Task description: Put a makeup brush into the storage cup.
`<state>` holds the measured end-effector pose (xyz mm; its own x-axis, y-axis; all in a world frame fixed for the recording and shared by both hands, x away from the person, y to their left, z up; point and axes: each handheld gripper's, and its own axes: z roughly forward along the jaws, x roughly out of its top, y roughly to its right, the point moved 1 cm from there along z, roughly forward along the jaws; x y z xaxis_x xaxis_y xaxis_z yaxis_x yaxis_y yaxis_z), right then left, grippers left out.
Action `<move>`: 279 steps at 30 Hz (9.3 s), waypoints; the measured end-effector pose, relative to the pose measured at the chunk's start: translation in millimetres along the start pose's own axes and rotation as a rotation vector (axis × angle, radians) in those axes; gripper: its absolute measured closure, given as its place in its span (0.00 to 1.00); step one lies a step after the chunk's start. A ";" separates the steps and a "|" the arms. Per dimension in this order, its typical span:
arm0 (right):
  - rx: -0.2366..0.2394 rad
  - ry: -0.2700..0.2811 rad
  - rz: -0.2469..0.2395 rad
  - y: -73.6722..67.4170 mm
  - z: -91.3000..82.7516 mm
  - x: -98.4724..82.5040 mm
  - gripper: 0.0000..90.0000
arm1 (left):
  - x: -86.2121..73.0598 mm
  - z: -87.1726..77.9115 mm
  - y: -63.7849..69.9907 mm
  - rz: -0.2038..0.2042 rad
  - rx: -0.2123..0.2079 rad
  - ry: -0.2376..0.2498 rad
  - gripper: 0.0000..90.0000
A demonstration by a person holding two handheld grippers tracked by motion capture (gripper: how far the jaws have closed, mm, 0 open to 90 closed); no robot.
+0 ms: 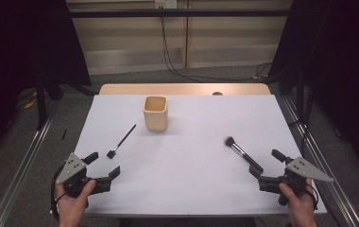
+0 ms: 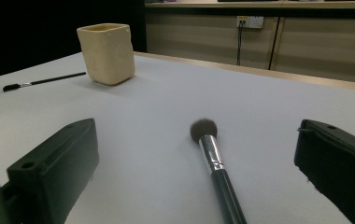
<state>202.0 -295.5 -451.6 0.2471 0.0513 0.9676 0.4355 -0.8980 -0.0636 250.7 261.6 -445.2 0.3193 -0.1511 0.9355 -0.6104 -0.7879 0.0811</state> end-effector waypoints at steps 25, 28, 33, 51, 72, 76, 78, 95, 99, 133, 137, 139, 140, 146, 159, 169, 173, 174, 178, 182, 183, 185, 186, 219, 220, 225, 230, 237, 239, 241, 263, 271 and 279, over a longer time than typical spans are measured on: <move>0.021 0.000 -0.002 -5.6 3.2 -0.6 0.00 | 11.3 2.4 -9.1 -0.005 0.006 0.023 0.03; 0.022 0.006 0.006 -6.0 2.8 -0.7 0.00 | 13.9 6.5 -9.2 0.008 0.011 0.017 0.03; 0.025 0.009 0.003 -7.2 3.4 -1.1 0.00 | 19.8 17.7 -7.7 0.047 -0.025 -0.007 0.03; 0.027 -0.008 -0.010 -9.9 6.5 -2.3 0.00 | 38.4 37.8 -18.1 0.048 -0.006 0.006 0.04; 0.016 -0.012 -0.008 -9.2 8.1 -2.9 0.00 | 62.6 68.8 -46.1 0.035 0.007 0.031 0.04; 0.020 -0.013 -0.011 -9.5 7.7 -3.0 0.00 | 70.1 76.2 -48.6 0.044 0.003 0.059 0.03; 0.019 -0.014 -0.010 -9.4 7.6 -3.1 0.00 | 72.9 79.4 -48.6 0.047 0.011 0.072 0.02; 0.022 -0.021 -0.009 -8.9 8.0 -3.4 0.00 | 100.4 109.2 -63.6 0.068 0.052 0.008 0.04; 0.021 -0.019 -0.009 -8.4 7.3 -3.4 0.00 | 101.5 114.0 -64.8 0.078 0.053 -0.028 0.04; 0.024 -0.022 0.004 -9.3 8.8 -3.3 0.00 | 105.8 135.7 -78.5 0.081 0.049 -0.631 0.05; 0.030 -0.020 -0.006 -9.2 8.0 -3.1 0.00 | 105.2 138.7 -78.4 0.054 0.018 -0.688 0.04; 0.030 -0.024 -0.006 -9.5 8.1 -3.3 0.00 | 103.5 140.6 -78.2 0.059 0.004 -0.707 0.04; 0.030 -0.024 0.001 -10.0 8.5 -3.3 0.00 | 101.8 142.0 -77.3 0.053 -0.004 -0.714 0.04; 0.033 -0.024 -0.002 -9.4 8.6 -3.4 0.00 | 92.9 150.2 -75.9 0.060 -0.004 -0.806 0.04; 0.034 -0.027 0.003 -9.8 8.8 -3.5 0.00 | 81.5 160.2 -77.2 0.050 -0.007 -0.918 0.06; 0.030 -0.027 0.001 -9.8 8.4 -3.6 0.00 | 72.5 165.0 -77.0 0.063 0.010 -0.961 0.22; 0.032 -0.030 -0.003 -9.8 8.8 -3.7 0.00 | 68.5 168.0 -77.3 0.054 0.005 -0.997 0.34; 0.032 -0.030 -0.003 -9.8 8.8 -3.8 0.00 | 67.1 168.5 -77.3 0.053 0.005 -1.006 0.37; 0.032 -0.030 0.001 -9.7 9.1 -3.8 0.00 | 63.5 168.4 -78.0 0.048 -0.009 -1.032 0.47; 0.037 -0.033 -0.004 -9.6 9.3 -4.1 0.00 | 59.6 167.3 -77.4 0.054 -0.036 -1.052 0.54; 0.038 -0.034 -0.003 -9.8 9.5 -4.1 0.00 | 58.6 167.4 -77.8 0.061 -0.039 -1.057 0.55; 0.040 -0.036 -0.003 -10.5 9.7 -3.9 0.00 | 58.5 167.1 -77.9 0.058 -0.026 -1.051 0.59; 0.041 -0.035 -0.004 -10.6 9.8 -3.9 0.00 | 58.5 167.0 -77.8 0.061 -0.024 -1.052 0.59; 0.041 -0.043 0.004 -10.5 9.2 -4.5 0.00 | 59.6 168.7 -76.7 0.037 0.009 -1.134 0.95; 0.041 -0.044 0.005 -10.5 9.2 -4.5 0.00 | 59.2 168.2 -77.5 0.039 -0.002 -1.128 0.95; 0.037 -0.044 0.004 -10.2 9.6 -4.4 0.00 | 59.1 166.5 -78.8 0.019 -0.003 -1.115 0.96; 0.035 -0.045 0.000 -10.2 9.5 -4.4 0.00 | 58.9 162.4 -83.2 -0.012 -0.004 -1.080 0.95; 0.033 -0.046 0.001 -10.1 10.0 -4.4 0.00 | 61.4 154.4 -90.4 -0.055 0.013 -0.988 0.95; 0.034 -0.046 0.002 -10.0 10.2 -4.4 0.00 | 64.2 151.3 -90.7 -0.067 0.008 -0.952 0.95; 0.034 -0.047 0.003 -10.1 10.3 -4.4 0.00 | 68.1 148.1 -90.1 -0.079 0.007 -0.912 0.95; 0.041 -0.040 0.000 -10.2 9.7 -4.1 0.00 | 79.8 119.3 -86.8 -0.088 -0.004 -0.561 0.95; 0.043 -0.036 -0.001 -9.9 9.5 -4.0 0.00 | 78.2 107.2 -80.2 -0.079 -0.034 -0.417 0.95; 0.043 -0.035 -0.001 -9.9 9.5 -3.9 0.00 | 77.5 94.5 -71.2 -0.057 -0.067 -0.326 0.95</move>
<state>204.9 -282.6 -457.0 0.2766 0.0680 0.9586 0.4723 -0.8783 -0.0740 387.4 249.6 -411.0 0.5630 -0.2993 0.7704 -0.6276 -0.7613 0.1628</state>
